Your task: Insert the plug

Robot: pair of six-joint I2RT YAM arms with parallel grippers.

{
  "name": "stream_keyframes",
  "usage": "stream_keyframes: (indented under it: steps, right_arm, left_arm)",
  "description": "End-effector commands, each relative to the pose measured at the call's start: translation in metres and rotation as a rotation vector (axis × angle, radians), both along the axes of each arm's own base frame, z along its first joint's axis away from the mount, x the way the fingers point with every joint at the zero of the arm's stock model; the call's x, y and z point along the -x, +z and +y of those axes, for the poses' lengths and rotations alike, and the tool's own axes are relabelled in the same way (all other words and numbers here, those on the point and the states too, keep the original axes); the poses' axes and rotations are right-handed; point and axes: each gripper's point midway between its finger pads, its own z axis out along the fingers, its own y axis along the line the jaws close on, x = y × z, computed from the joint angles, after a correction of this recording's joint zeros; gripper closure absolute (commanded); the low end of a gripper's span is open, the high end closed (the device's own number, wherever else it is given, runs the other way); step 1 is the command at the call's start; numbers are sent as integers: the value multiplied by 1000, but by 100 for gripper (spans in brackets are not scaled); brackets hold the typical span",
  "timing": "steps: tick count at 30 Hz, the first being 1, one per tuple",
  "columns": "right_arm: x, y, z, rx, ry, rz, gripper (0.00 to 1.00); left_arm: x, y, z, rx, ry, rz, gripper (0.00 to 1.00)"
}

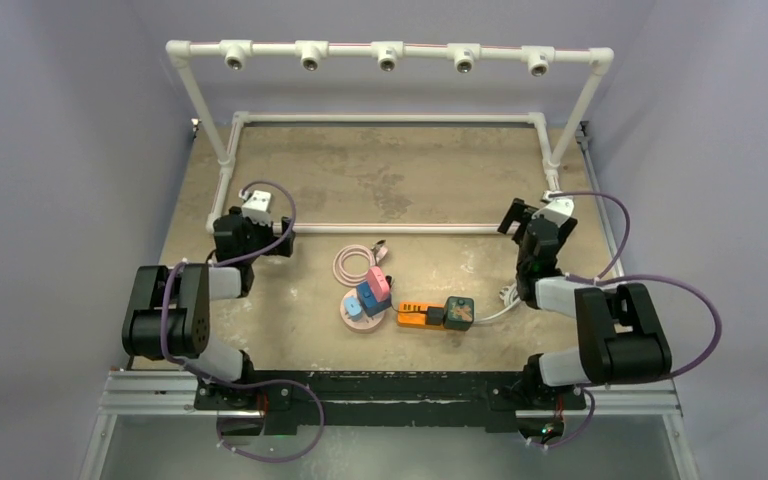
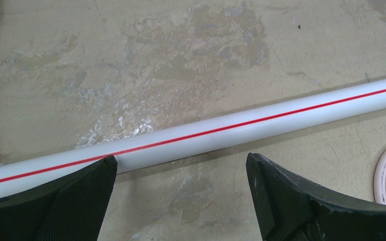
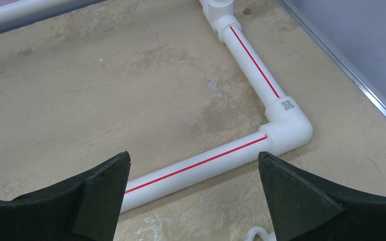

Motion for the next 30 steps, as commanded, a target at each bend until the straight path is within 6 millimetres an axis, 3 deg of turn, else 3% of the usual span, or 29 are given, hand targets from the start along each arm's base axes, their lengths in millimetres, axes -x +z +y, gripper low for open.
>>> stream_keyframes:
  steps: [1, 9, 11, 13, 14, 17, 30]
  right_arm:
    - [-16, 29, -6, 0, 9, -145, 1]
    - [-22, 29, 6, 83, 130, -206, 1]
    - [-19, 25, 13, 88, 170, -219, 1]
    - [-17, 25, 13, 107, 177, -240, 1]
    - [-18, 23, 14, 102, 180, -234, 1]
    - [-22, 18, 12, 67, 192, -207, 1]
    - [-18, 24, 11, 71, 206, -241, 1]
  left_arm:
    - [-19, 38, -6, 37, -20, -228, 1]
    - [-15, 37, -4, 17, -15, -305, 1]
    - [-6, 35, -1, 15, 9, -322, 1]
    - [5, 45, -3, 45, 16, -427, 1]
    - [8, 39, 0, 25, 24, -390, 1]
    - [-6, 34, 0, 20, 41, -355, 1]
    - [-5, 31, 0, 15, 37, -338, 1]
